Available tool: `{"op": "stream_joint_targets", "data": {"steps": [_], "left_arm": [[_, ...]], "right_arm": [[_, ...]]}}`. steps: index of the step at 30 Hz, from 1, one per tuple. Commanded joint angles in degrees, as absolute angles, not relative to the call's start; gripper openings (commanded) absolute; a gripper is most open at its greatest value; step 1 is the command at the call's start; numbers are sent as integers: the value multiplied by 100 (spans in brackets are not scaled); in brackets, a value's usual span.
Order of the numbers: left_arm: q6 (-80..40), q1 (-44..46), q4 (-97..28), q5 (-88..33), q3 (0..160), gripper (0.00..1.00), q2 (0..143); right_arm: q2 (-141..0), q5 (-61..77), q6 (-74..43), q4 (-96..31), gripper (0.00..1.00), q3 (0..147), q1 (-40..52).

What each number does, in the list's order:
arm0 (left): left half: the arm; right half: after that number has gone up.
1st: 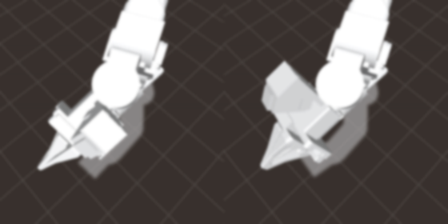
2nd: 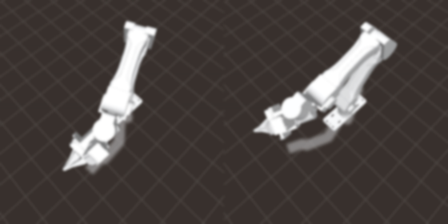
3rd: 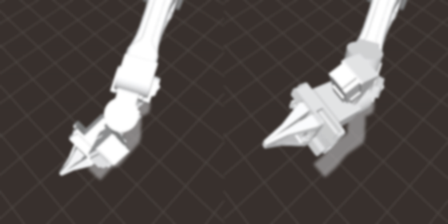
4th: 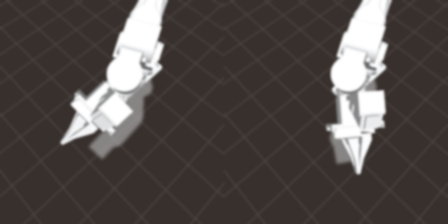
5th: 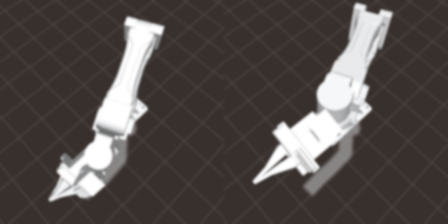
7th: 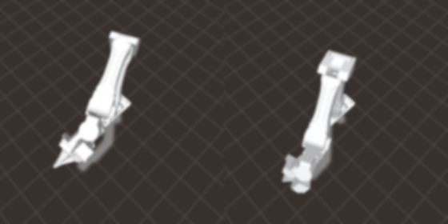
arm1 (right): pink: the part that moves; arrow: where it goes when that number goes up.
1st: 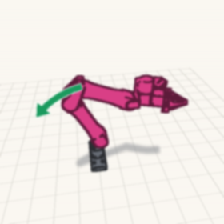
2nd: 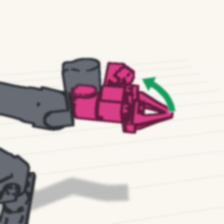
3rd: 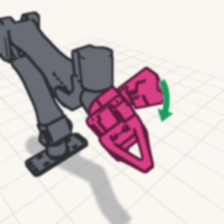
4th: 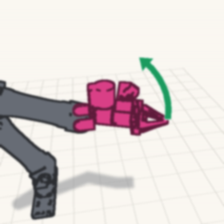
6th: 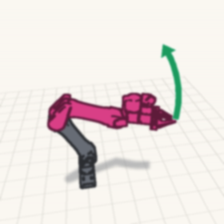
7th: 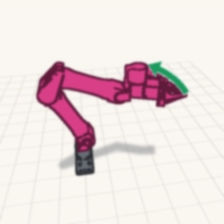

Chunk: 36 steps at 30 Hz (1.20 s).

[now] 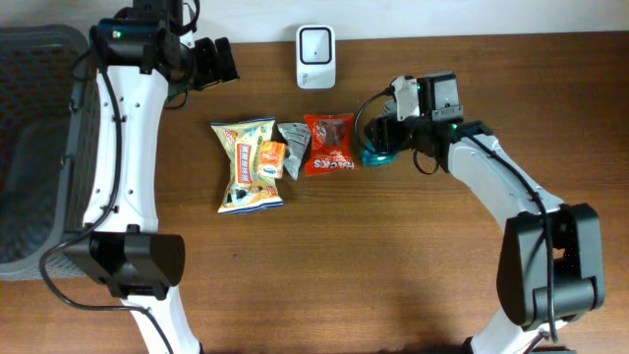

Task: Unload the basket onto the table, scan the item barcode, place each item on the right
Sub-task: 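Lift the bottle with the right gripper and hold it to the scanner, then carry the bottle with the right gripper to the table's right side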

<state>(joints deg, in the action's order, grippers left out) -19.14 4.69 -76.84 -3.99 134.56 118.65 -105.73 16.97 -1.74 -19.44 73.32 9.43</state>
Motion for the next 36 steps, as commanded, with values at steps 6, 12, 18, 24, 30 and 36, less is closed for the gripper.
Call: {"op": "stream_joint_targets", "data": {"steps": [6, 12, 18, 24, 30, 36], "left_arm": [[-1953, 436, -7675, -338, 13447, 99, 11815], [-1953, 436, -7675, -338, 13447, 99, 11815], [-1953, 434, -7675, -338, 13447, 99, 11815], [-1953, 432, -7675, -338, 13450, 99, 11815], [-1953, 434, -7675, -338, 13447, 99, 11815], [-1953, 434, -7675, -338, 13447, 99, 11815]], "right_arm": [[-10569, 1197, -1194, -3411, 67, 9218, 1184], [-10822, 1190, -2187, -2023, 68, 9349, 1691], [-11629, 1326, -4755, 16, 68, 9356, 1922], [-12226, 1304, -7188, 1369, 68, 9356, 1900], [-12326, 1028, -9546, 1509, 67, 9356, 1798], [-12516, 552, -10497, 847, 67, 9356, 1621]]}}
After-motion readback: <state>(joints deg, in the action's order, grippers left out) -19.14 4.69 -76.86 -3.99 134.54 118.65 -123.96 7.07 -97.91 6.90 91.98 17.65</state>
